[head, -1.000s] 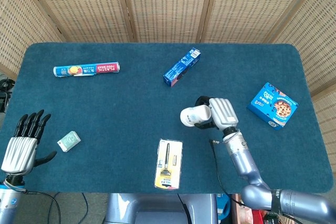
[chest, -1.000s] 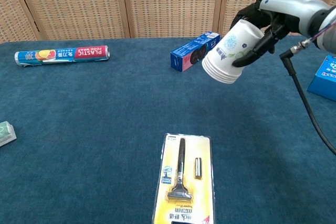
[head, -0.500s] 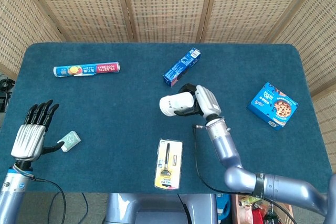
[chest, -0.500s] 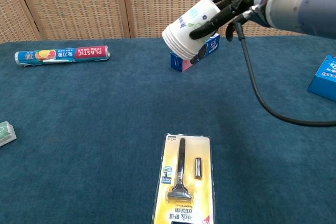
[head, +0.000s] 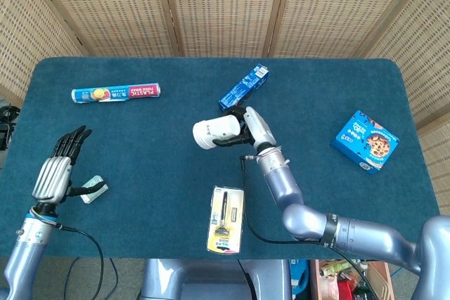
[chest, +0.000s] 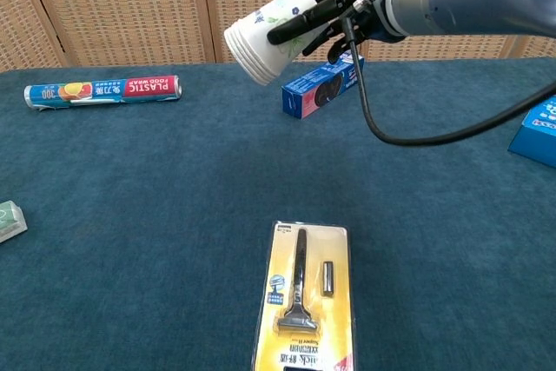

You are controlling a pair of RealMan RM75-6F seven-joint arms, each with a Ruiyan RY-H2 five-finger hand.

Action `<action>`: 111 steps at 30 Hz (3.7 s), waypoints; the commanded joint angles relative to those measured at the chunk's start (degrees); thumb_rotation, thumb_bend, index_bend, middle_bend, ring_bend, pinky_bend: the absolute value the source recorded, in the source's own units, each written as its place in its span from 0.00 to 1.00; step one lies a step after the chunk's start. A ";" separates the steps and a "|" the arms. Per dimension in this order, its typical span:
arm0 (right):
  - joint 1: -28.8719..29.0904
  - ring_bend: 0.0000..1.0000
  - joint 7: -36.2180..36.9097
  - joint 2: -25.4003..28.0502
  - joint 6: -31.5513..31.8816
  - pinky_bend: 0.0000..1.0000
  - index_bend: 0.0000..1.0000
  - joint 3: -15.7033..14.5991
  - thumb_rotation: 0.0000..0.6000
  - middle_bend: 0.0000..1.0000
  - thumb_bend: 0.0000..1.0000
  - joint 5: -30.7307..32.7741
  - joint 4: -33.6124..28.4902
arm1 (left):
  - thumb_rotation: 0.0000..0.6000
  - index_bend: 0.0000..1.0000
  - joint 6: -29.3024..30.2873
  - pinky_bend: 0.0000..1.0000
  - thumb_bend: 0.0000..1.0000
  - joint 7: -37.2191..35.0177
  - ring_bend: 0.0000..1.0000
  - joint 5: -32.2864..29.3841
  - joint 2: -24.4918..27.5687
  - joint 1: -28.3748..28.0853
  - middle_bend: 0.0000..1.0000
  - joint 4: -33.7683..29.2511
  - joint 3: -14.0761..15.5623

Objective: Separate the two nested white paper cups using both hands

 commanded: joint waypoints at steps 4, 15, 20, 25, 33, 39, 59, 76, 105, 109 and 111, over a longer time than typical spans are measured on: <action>1.36 0.51 2.73 0.24 -2.42 0.72 0.79 0.88 1.00 0.66 0.25 3.15 1.91 | 1.00 0.00 -2.27 0.00 0.14 -4.75 0.00 -0.98 -3.13 -2.36 0.00 1.32 -0.79; 3.45 0.51 5.36 -0.18 -4.91 0.72 0.79 -0.08 1.00 0.66 0.25 4.40 5.45 | 1.00 0.09 -7.82 0.00 0.14 -26.25 0.00 -6.34 -9.33 -5.81 0.00 3.80 -5.09; 3.71 0.51 6.37 0.00 -5.28 0.72 0.79 -0.64 1.00 0.66 0.25 4.06 5.95 | 1.00 0.13 -8.37 0.00 0.14 -31.05 0.00 -8.17 -12.96 -6.92 0.00 6.82 -6.62; 3.76 0.51 7.14 0.47 -5.28 0.72 0.79 -1.15 1.00 0.66 0.25 3.76 5.44 | 1.00 0.16 -12.82 0.00 0.14 -35.86 0.00 -9.51 -14.72 -9.15 0.00 8.63 -7.46; 3.78 0.51 7.68 1.55 -4.63 0.72 0.79 -1.88 1.00 0.66 0.25 3.63 3.80 | 1.00 0.19 -19.09 0.00 0.14 -43.42 0.00 -5.25 -14.14 -12.41 0.00 12.14 -6.62; 3.87 0.51 8.12 1.86 -4.20 0.72 0.79 -2.71 1.00 0.66 0.25 3.74 2.81 | 1.00 0.20 -21.34 0.00 0.14 -52.08 0.00 1.59 -14.09 -15.47 0.00 17.69 -4.87; 4.81 0.51 9.20 0.82 -4.46 0.72 0.79 -4.50 1.00 0.66 0.25 3.07 4.10 | 1.00 0.23 -15.47 0.00 0.15 -73.68 0.00 6.86 -18.33 -17.55 0.00 24.67 -0.60; 4.86 0.51 10.83 1.46 -5.75 0.72 0.79 -4.34 1.00 0.66 0.25 0.83 3.73 | 1.00 0.30 -15.15 0.00 0.15 -86.07 0.00 9.30 -22.31 -22.37 0.00 32.88 1.76; 5.27 0.51 11.73 1.40 -5.82 0.72 0.79 -6.17 1.00 0.66 0.25 0.80 3.10 | 1.00 0.46 -16.04 0.00 0.29 -79.98 0.00 3.98 -25.80 -25.51 0.00 31.04 -0.17; 5.13 0.51 11.90 1.45 -5.94 0.72 0.79 -6.42 1.00 0.66 0.25 0.70 3.11 | 1.00 0.46 -16.17 0.00 0.31 -79.57 0.00 3.45 -26.07 -25.35 0.00 30.65 -0.20; 5.09 0.51 11.97 1.52 -5.94 0.72 0.79 -6.44 1.00 0.66 0.25 0.65 3.03 | 1.00 0.47 -16.18 0.00 0.31 -79.40 0.00 3.32 -26.17 -25.32 0.00 30.55 -0.25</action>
